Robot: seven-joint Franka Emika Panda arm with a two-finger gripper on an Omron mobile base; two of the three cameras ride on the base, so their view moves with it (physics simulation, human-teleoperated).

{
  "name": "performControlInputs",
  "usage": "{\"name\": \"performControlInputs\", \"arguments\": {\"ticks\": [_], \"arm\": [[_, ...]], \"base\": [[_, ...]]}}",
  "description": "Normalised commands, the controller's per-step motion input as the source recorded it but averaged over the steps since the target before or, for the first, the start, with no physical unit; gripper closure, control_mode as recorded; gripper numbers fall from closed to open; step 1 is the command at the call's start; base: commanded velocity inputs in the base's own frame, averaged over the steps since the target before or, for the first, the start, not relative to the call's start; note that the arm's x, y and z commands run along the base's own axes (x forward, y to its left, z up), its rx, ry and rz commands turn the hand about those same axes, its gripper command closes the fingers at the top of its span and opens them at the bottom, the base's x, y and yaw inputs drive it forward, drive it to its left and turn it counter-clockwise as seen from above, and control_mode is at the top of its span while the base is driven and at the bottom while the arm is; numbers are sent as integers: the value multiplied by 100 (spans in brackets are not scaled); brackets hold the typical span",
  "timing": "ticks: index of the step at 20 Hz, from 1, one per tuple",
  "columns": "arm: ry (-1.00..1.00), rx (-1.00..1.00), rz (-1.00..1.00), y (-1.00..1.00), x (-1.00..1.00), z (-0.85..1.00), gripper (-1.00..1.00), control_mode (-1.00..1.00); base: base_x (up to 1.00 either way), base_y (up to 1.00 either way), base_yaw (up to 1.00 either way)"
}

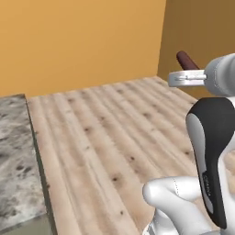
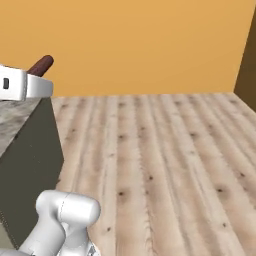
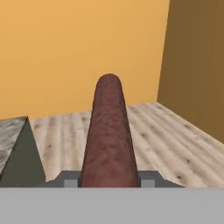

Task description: Move the hot dog bun to the plate on the dining table and place the condiment next to that plate. Then navigate to the fridge and take the sausage and place it on the plate as well.

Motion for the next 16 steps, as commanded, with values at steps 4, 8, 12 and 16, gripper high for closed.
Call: {"name": "performControlInputs", "arguments": {"ticks": [4,8,12,16], "arm": [[0,0,0,0,0,0,100,100],[0,0,0,0,0,0,100,100],[0,0,0,0,0,0,100,100],[0,0,0,0,0,0,100,100]], "base": [[98,-64,38],[98,-51,47],[96,-51,48],[96,-51,49]]}}
